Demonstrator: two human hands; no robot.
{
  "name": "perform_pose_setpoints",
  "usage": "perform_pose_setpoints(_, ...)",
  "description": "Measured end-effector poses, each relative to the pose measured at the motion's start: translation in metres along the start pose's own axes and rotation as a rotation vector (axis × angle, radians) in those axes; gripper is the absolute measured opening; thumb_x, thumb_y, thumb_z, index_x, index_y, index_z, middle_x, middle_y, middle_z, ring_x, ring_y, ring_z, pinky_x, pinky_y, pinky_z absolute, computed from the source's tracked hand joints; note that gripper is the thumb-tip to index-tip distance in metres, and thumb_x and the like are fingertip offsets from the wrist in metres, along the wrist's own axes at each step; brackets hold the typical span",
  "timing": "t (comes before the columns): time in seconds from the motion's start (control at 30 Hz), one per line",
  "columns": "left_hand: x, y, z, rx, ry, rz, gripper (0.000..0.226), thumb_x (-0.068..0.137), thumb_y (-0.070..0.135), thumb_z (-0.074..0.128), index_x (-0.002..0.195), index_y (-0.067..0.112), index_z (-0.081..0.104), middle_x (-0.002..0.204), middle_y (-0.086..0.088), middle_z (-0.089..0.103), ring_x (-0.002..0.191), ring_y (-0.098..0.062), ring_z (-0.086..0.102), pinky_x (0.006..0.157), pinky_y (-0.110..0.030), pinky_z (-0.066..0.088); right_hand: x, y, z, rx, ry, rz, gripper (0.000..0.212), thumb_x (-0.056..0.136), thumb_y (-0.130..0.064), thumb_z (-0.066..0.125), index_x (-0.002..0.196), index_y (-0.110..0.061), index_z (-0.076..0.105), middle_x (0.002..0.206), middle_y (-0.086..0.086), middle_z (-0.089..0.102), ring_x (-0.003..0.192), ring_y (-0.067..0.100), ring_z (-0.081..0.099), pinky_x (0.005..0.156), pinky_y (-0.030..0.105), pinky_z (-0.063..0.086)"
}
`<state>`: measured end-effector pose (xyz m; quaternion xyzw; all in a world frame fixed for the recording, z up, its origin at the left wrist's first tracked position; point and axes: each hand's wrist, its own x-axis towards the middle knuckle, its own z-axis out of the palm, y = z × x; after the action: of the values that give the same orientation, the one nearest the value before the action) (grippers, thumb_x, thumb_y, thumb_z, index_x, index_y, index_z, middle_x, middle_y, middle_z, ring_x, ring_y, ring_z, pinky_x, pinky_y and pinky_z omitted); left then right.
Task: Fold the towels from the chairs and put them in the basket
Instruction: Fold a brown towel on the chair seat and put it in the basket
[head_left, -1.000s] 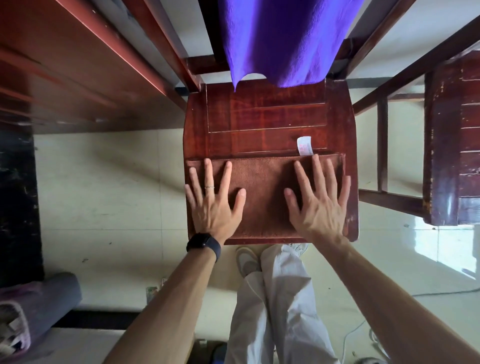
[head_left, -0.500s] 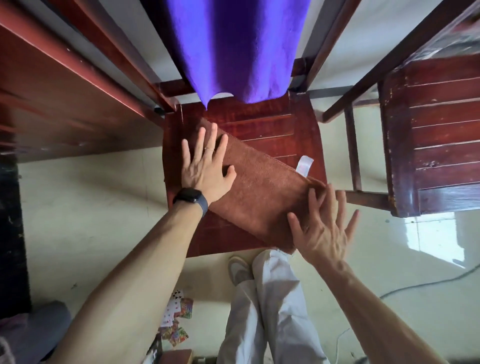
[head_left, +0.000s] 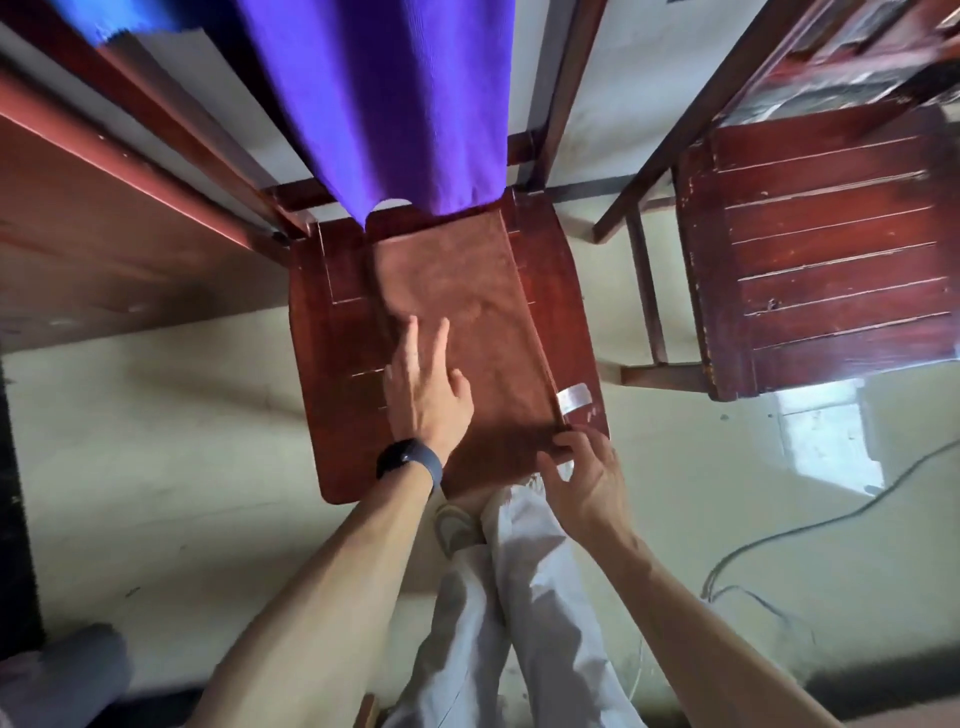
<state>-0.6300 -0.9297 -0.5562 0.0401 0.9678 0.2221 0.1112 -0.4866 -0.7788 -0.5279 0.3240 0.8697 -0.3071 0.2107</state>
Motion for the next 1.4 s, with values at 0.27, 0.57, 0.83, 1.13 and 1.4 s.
perform_pose_setpoints(0.27, -0.099, -0.023, -0.004, -0.305, -0.218, -0.766, 0.036, 0.086, 0.037, 0.069, 0.113, 0.014, 0.065, 0.117, -0.018, 0.057, 0.111, -0.032, 0.056, 0.096, -0.034, 0.045, 0.046, -0.005, -0.016, 0.099, -0.198, 0.282, 0.037, 0.087, -0.036, 0.070, 0.115, -0.013, 0.063, 0.110, 0.004, 0.071, 0.103, 0.028, 0.065, 0.087, 0.031, 0.047)
perform_pose_setpoints(0.57, -0.099, -0.045, -0.020, -0.565, -0.354, -0.824, 0.016, 0.088, 0.034, 0.070, 0.086, 0.024, 0.058, 0.091, -0.001, 0.067, 0.092, -0.029, 0.069, 0.080, -0.039, 0.052, 0.029, 0.003, -0.022, 0.355, -0.265, 0.339, 0.019, 0.079, -0.041, 0.079, 0.085, -0.026, 0.069, 0.088, 0.003, 0.076, 0.087, 0.027, 0.074, 0.088, 0.050, 0.058)
perform_pose_setpoints(0.83, -0.138, -0.043, -0.078, -0.630, -0.392, -0.759, 0.022, 0.094, 0.025, 0.063, 0.086, 0.028, 0.043, 0.097, -0.008, 0.065, 0.059, -0.024, 0.071, 0.068, -0.034, 0.058, -0.056, -0.002, -0.032, 0.637, -0.205, 0.448, 0.027, 0.086, -0.021, 0.078, 0.106, -0.012, 0.062, 0.071, 0.010, 0.074, 0.064, 0.018, 0.069, 0.064, 0.031, 0.058)
perform_pose_setpoints(1.13, -0.113, -0.029, -0.158, -0.821, -0.774, -0.734, 0.022, 0.094, 0.017, 0.060, 0.111, 0.026, 0.071, 0.107, 0.004, 0.070, 0.081, -0.019, 0.068, 0.073, -0.027, 0.048, -0.079, -0.030, -0.077, 0.696, -0.267, 0.331, 0.009, 0.095, -0.010, 0.062, 0.096, -0.016, 0.069, 0.083, 0.011, 0.071, 0.068, 0.020, 0.070, 0.069, 0.031, 0.055)
perform_pose_setpoints(1.4, -0.014, -0.027, -0.143, -0.478, -0.557, -0.275, 0.016, 0.088, 0.035, 0.072, 0.095, 0.020, 0.072, 0.085, 0.003, 0.075, 0.070, -0.004, 0.063, 0.069, -0.024, 0.046, 0.012, -0.061, -0.098, 0.389, -0.181, 0.033, 0.019, 0.083, -0.036, 0.076, 0.099, -0.026, 0.070, 0.086, -0.010, 0.073, 0.078, 0.008, 0.070, 0.072, 0.020, 0.053)
